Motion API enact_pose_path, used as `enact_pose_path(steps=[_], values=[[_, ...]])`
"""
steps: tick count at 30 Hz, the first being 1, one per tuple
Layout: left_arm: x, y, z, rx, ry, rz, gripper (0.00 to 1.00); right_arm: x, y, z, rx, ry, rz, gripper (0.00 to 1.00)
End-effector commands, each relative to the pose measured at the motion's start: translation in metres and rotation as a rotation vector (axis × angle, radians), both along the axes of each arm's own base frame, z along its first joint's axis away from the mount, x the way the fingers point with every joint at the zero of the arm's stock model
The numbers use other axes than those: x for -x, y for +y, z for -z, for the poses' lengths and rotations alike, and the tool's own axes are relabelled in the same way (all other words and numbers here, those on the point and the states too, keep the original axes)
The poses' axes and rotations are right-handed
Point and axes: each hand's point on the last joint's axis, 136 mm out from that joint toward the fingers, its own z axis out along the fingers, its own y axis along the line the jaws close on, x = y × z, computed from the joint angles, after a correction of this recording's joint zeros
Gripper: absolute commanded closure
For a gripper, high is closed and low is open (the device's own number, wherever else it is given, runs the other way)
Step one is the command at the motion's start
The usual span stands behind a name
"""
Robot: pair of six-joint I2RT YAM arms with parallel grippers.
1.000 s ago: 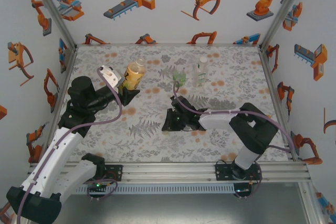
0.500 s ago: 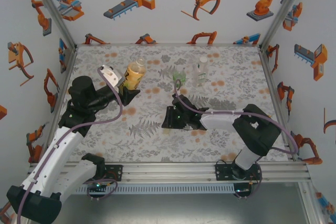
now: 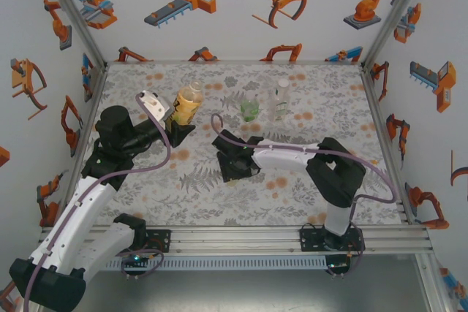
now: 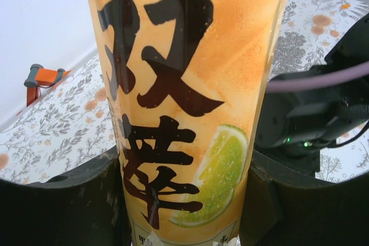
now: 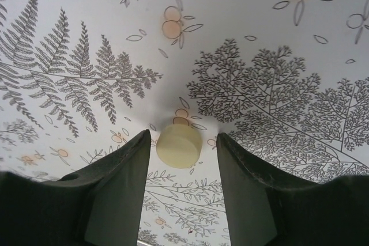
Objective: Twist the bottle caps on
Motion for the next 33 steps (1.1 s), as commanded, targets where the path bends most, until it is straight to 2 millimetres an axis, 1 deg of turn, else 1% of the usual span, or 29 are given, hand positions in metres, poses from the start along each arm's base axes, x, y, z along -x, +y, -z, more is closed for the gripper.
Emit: enact_pose_path(steps=[1, 4, 8, 16, 19, 25, 33], values=[[0.003, -0.002, -0.007, 0.022, -0.019, 0.019, 0.94, 0.016, -0.022, 0.015, 0.183, 0.037, -0.053, 0.51], [0.003, -0.002, -0.007, 0.021, -0.020, 0.018, 0.94, 0.019, -0.017, 0.017, 0.204, 0.044, -0.067, 0.51], [0.003, -0.002, -0.006, 0.020, -0.018, 0.019, 0.94, 0.020, -0.018, 0.018, 0.233, 0.035, -0.076, 0.53], [0.002, -0.002, -0.006, 0.019, -0.017, 0.019, 0.94, 0.018, -0.016, 0.021, 0.228, 0.023, -0.076, 0.57], [0.002, -0.002, -0.006, 0.019, -0.015, 0.019, 0.94, 0.016, -0.013, 0.020, 0.217, 0.010, -0.075, 0.57], [0.001, -0.003, -0.006, 0.021, -0.012, 0.019, 0.94, 0.010, -0.002, 0.014, 0.166, -0.020, -0.079, 0.57], [0.001, -0.004, -0.004, 0.023, -0.005, 0.024, 0.94, 0.008, -0.001, 0.010, 0.156, -0.040, -0.084, 0.59]])
